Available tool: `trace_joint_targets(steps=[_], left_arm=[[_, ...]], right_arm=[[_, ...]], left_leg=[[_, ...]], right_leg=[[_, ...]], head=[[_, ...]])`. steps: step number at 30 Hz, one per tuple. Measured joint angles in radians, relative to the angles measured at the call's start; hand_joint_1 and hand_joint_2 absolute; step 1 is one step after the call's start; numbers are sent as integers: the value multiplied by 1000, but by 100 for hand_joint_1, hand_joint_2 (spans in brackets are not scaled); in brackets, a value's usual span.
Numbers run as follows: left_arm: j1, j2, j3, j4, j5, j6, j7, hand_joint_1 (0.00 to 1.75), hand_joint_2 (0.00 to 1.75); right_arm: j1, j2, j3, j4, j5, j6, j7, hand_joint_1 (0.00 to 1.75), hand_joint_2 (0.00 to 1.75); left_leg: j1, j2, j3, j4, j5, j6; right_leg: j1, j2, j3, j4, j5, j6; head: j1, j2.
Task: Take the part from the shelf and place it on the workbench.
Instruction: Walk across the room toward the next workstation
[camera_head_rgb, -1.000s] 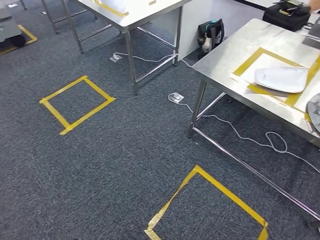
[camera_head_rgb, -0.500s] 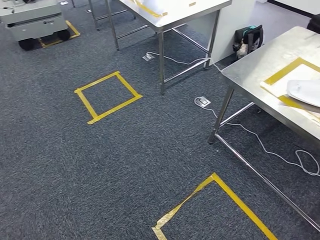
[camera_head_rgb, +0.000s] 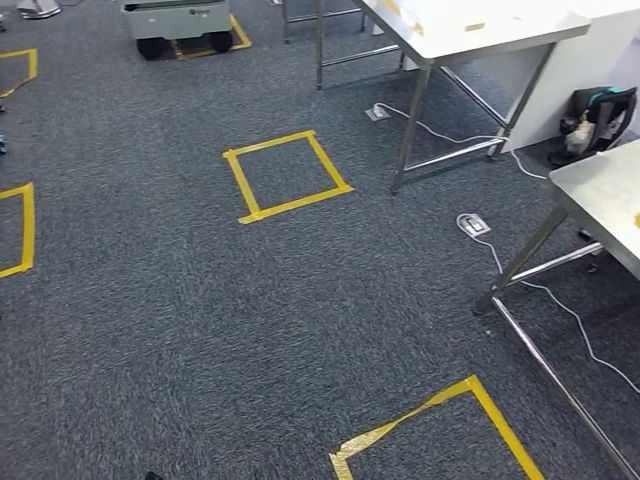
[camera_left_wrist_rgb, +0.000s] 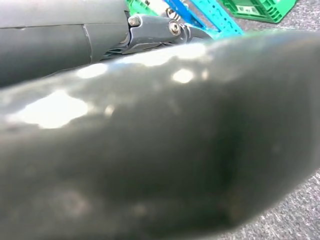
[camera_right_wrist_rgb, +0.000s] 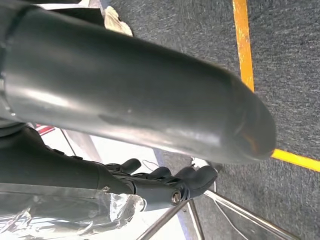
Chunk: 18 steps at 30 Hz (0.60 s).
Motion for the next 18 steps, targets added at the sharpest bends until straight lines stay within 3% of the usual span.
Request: trace_joint_targets(steps=[1, 2, 3, 5, 7, 8, 9, 10, 12, 13, 15, 16, 17, 18], left_arm=[[1, -1, -4, 0, -3, 0, 2, 0, 0], [2, -2, -7, 0, -6, 1, 4, 0, 0], [3, -3, -9, 0, -9, 2, 6, 0, 0], [2, -4, -13, 0, -12, 4, 7, 0, 0], [1, -4, -17, 0, -16, 6, 8, 0, 0], [2, -5, -18, 0, -18, 6, 8, 0, 0], [4, -5, -20, 0, -19, 7, 9, 0, 0], [7, -5, -21, 0, -19, 8, 9, 0, 0], [8, -7, -24, 0, -19, 9, 10, 0, 0], [6, -7, -25, 0, -19, 9, 10, 0, 0], [3, -8, -26, 0, -20, 9, 10, 0, 0], [3, -8, -26, 0, -20, 9, 10, 0, 0], [4, -8, -27, 0, -20, 9, 10, 0, 0], [6, -8, -27, 0, -20, 9, 10, 0, 0]], right_arm=[[0, 0, -2, 0, -1, 0, 2, 0, 0], [0, 0, -3, 0, -1, 0, 3, 0, 0], [0, 0, -4, 0, -2, 0, 4, 0, 0], [0, 0, -5, 0, -2, 0, 5, 0, 0], [-1, 0, -5, 0, -1, 0, 6, 0, 0], [-2, 0, -5, 0, -1, 0, 6, 0, 0], [-3, 0, -5, 0, -1, 0, 6, 0, 0], [-4, 0, -5, 0, 0, 0, 7, 0, 0], [-2, -1, -6, 0, 0, 0, 8, 0, 0], [-1, -1, -6, 0, 0, 0, 8, 0, 0], [0, -2, -8, 0, 0, 0, 8, 0, 0], [-1, -2, -9, 0, 0, 0, 8, 0, 0], [-2, -2, -10, 0, 0, 0, 8, 0, 0], [-2, -2, -10, 0, 0, 0, 8, 0, 0]], left_leg=[[-3, -16, 0, 0, 0, 1], [-4, -32, 1, 0, 0, 1], [-5, -49, 2, 0, 0, 1], [-7, -80, 3, 2, 0, -2], [-6, -105, -4, 5, 2, -11], [-4, -118, -10, 4, 5, -19], [0, -129, -14, 2, 8, -26], [1, -120, -18, 4, 7, -32], [-2, -64, -44, 54, -26, -38], [-4, -29, -70, 109, -58, -40], [-4, -4, -134, 241, -116, -44], [-4, -2, -151, 278, -123, -46], [-4, -1, -151, 280, -112, -46], [-4, 5, -131, 241, -83, -46]], right_leg=[[2, 3, -20, 30, 1, -4], [3, 6, -22, 18, 23, -8], [4, 13, -5, -32, 62, -13], [2, 61, 49, -171, 134, -20], [-1, 102, 78, -245, 154, -20], [0, 105, 82, -252, 150, -22], [2, 93, 84, -254, 152, -26], [3, 80, 88, -257, 155, -32], [4, 51, 92, -265, 161, -44], [6, 36, 93, -267, 161, -48], [10, 2, 93, -267, 159, -53], [11, -13, 93, -267, 158, -54], [11, -28, 94, -267, 157, -55], [12, -41, 96, -267, 155, -54]], head=[[0, 0], [0, 0], [0, 0], [0, 0], [0, 0], [0, 0], [-1, 0], [0, 0], [-6, 0], [-9, 0], [-11, 0], [-11, 0], [-11, 0], [-12, 0]])
